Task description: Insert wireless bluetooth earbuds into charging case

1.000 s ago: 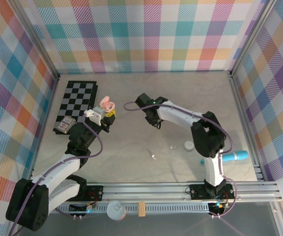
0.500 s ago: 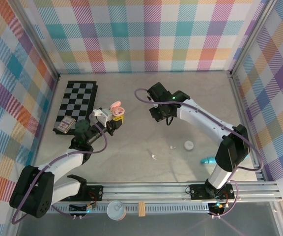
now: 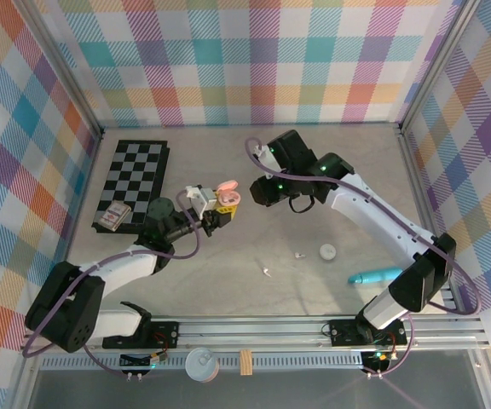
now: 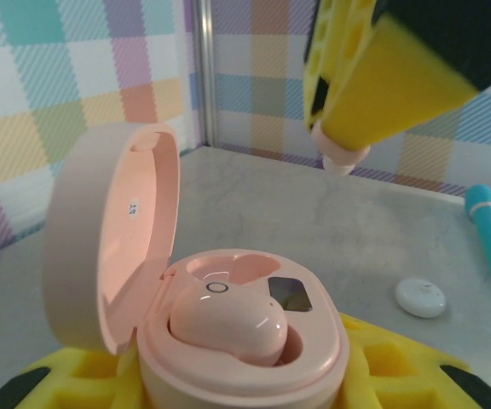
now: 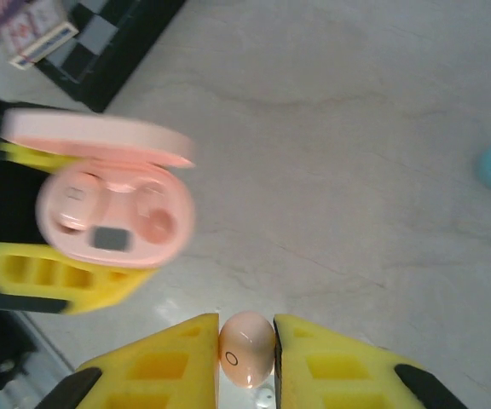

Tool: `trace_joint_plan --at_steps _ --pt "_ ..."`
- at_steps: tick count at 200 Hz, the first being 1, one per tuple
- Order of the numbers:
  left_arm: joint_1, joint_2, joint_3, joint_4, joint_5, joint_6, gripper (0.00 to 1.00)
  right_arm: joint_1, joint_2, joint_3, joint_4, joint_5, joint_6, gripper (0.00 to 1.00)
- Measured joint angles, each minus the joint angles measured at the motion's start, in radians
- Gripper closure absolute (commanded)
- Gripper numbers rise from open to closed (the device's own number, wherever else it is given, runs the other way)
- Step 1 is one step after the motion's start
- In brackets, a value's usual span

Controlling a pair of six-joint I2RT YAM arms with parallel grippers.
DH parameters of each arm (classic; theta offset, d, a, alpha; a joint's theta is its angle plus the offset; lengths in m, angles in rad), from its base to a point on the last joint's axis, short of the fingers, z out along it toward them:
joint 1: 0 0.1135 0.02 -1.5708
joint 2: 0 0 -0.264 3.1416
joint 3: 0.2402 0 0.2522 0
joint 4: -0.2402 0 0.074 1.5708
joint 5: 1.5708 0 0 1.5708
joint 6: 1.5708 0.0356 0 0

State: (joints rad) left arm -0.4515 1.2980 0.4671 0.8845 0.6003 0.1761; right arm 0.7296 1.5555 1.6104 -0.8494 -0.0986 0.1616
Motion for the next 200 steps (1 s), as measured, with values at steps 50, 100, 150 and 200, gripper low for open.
trace_joint_plan --at_steps 50,100,150,200 --pt "-0.048 0.068 0.029 0.064 0.045 -0.031 0.75 0.000 -0.003 0.000 0.040 -0.101 0.013 0.79" --pt "-0.062 0.070 0.043 0.091 0.059 -0.034 0.75 -0.004 -0.003 -0.004 0.052 -0.131 0.015 0.79" --pt "-0.069 0.070 0.056 0.095 0.062 -0.034 0.75 -0.011 -0.002 -0.023 0.062 -0.141 0.017 0.79" --pt "-0.071 0.071 0.056 0.098 0.062 -0.037 0.75 -0.016 -0.002 -0.027 0.063 -0.143 0.018 0.78"
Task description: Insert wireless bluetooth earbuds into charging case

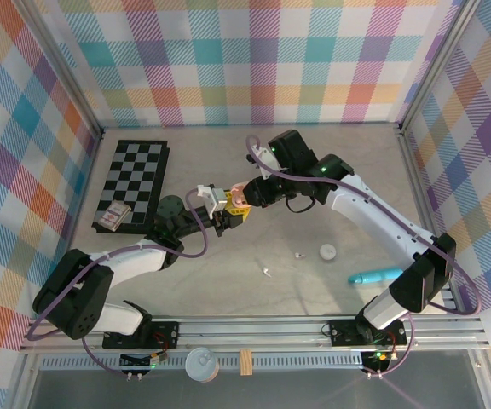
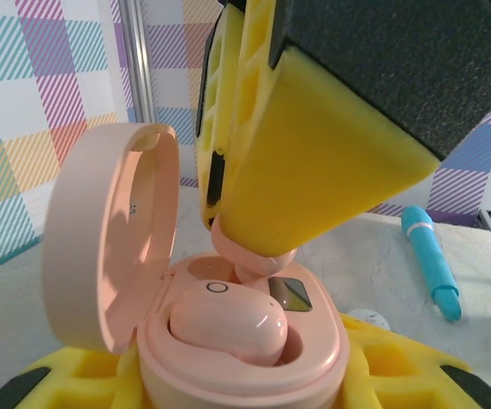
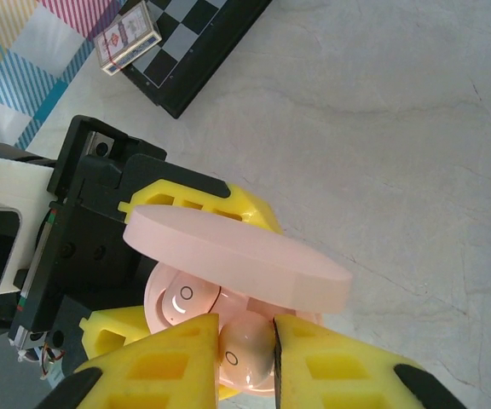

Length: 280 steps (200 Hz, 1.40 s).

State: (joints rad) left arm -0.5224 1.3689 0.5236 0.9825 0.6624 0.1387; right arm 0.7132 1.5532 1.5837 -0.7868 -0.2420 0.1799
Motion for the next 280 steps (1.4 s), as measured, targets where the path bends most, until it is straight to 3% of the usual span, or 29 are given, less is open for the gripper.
trace_joint_plan --at_steps 47,108,162,280 --pt "0.000 0.000 0.000 0.005 0.003 -0.016 0.75 -0.001 0.006 0.000 0.001 0.013 0.000 0.73" --pt "-0.001 -0.001 0.000 0.018 0.003 -0.016 0.76 -0.001 -0.019 -0.016 0.015 0.023 -0.004 0.47" --pt "-0.001 -0.001 0.000 0.019 0.003 -0.016 0.77 -0.018 -0.148 -0.077 0.114 0.025 0.027 0.35" --pt "-0.001 -0.039 0.000 0.017 0.010 -0.014 0.79 -0.047 0.048 0.089 0.085 0.070 0.087 0.28"
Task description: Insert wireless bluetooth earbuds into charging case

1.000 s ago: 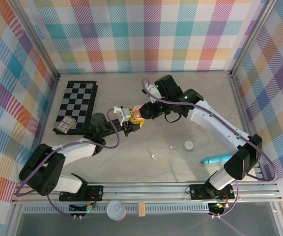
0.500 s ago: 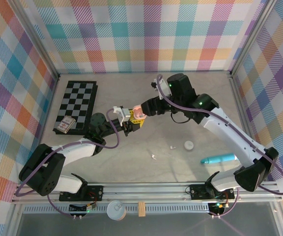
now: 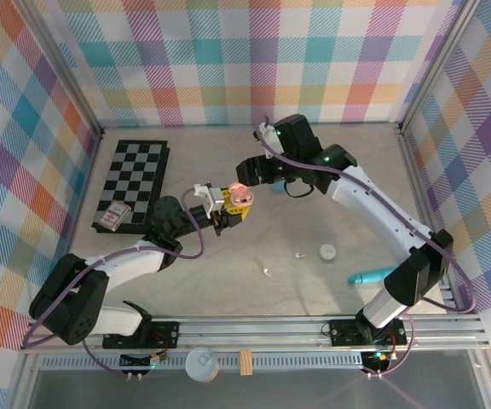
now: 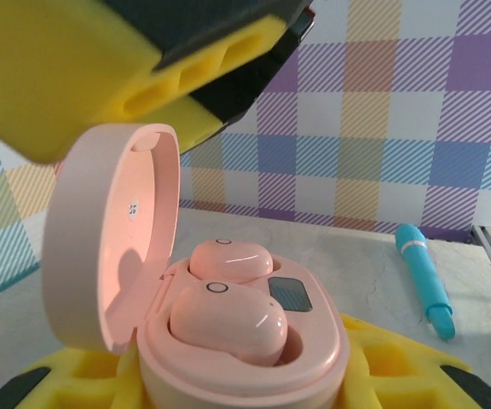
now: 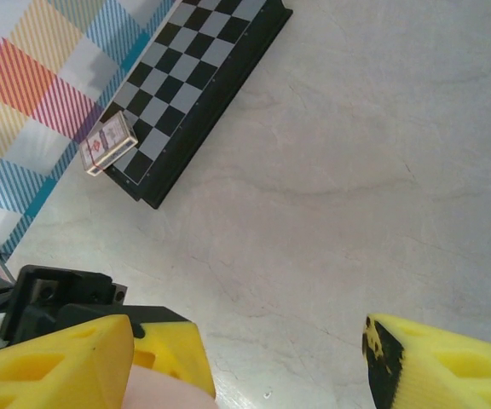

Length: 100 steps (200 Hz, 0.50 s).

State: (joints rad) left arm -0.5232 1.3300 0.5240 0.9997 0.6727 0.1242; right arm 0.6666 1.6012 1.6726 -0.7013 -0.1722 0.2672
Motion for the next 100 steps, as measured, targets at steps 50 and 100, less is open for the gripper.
trace_joint_plan --at_steps 50,100 --pt "0.000 -0.018 0.000 -0.029 -0.003 0.015 0.79 0.000 -0.014 -0.018 -0.027 -0.006 -0.025 0.28" --pt "0.000 -0.025 0.008 -0.031 -0.009 0.026 0.79 -0.035 -0.152 -0.174 0.042 -0.116 0.042 0.29"
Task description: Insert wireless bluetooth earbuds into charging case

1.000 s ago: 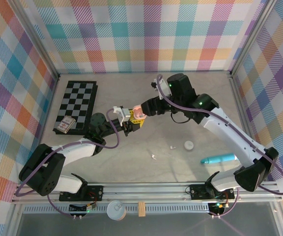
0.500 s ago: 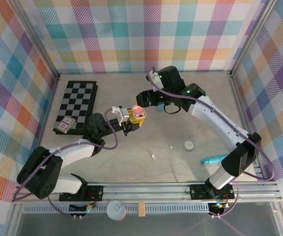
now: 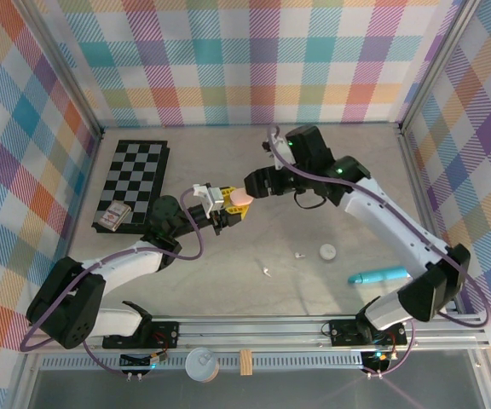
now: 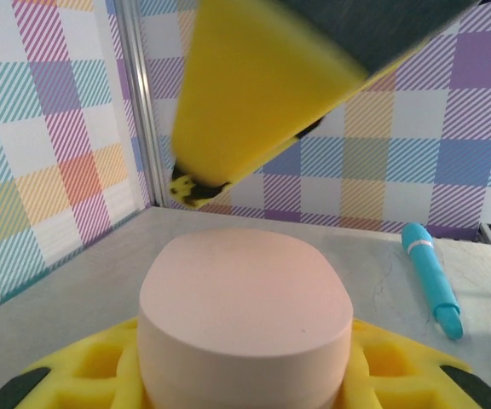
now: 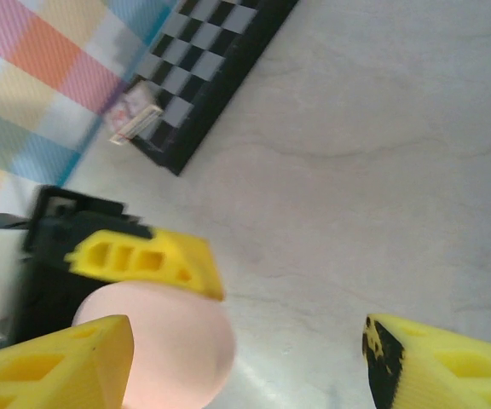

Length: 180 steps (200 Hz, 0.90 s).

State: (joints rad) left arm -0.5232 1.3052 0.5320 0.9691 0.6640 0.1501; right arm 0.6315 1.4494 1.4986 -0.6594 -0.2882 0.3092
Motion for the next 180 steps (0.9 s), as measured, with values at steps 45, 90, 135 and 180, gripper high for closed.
trace_joint_plan --at_steps 45,90,135,180 --pt "0.000 -0.007 0.010 0.000 -0.016 0.001 0.80 -0.152 -0.098 -0.219 0.286 -0.325 0.271 0.32" --pt "0.000 -0.012 0.034 0.003 -0.022 0.003 0.80 -0.146 -0.093 -0.381 0.614 -0.538 0.578 0.37" --pt "0.000 -0.012 0.051 0.010 -0.029 0.003 0.80 -0.108 -0.058 -0.448 0.851 -0.603 0.760 0.41" --pt "0.000 -0.012 0.061 0.010 -0.028 -0.005 0.80 -0.087 -0.016 -0.479 0.990 -0.615 0.861 0.55"
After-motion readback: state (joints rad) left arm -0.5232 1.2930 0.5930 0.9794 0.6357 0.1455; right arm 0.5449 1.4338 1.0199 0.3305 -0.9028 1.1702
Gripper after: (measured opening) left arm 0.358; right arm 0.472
